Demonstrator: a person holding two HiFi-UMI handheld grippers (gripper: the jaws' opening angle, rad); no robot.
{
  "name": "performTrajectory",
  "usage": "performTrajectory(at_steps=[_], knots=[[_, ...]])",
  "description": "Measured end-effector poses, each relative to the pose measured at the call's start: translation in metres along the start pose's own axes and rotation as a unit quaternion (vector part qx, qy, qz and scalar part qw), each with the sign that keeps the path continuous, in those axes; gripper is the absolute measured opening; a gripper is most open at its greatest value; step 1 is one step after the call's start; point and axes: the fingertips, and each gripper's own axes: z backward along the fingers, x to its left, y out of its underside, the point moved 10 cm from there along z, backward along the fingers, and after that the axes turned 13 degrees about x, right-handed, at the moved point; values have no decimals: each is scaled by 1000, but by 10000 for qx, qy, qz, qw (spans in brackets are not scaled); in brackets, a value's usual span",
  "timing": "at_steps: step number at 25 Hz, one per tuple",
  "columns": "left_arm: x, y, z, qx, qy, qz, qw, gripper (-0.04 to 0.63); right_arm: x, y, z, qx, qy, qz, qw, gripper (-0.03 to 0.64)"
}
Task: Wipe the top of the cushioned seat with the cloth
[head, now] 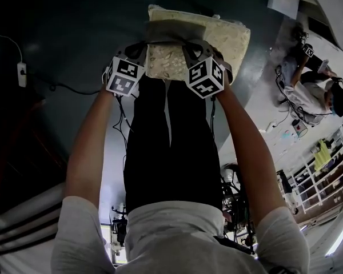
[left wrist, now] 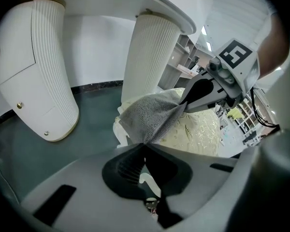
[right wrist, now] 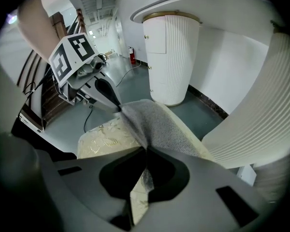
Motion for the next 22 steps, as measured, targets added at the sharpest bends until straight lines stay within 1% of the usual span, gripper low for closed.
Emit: performTrajectory(at_steps=[6, 9, 12, 17, 20, 22], knots=[[0, 16, 5, 29, 95, -145, 9998, 17, 22, 0, 0, 57, 90, -182, 9998, 15], [-11, 18, -2, 58, 195, -221, 9995, 17, 25, 13, -1, 122, 98, -298, 9994, 15], [-17, 30, -3, 27, 272, -292, 9992, 17, 41, 21, -2, 224, 104, -280, 9993, 15], [-31, 55, 10, 0, 302, -180, 9994, 17, 74, 29, 4, 337, 15, -332, 9989, 15], [-37, 65, 13, 18, 310, -108, 9995, 17, 81, 30, 7, 347, -21, -361, 9987, 15], [-40, 69, 14, 23, 247, -36, 9997, 17, 82, 30, 6, 314, -22, -288, 9991, 15]])
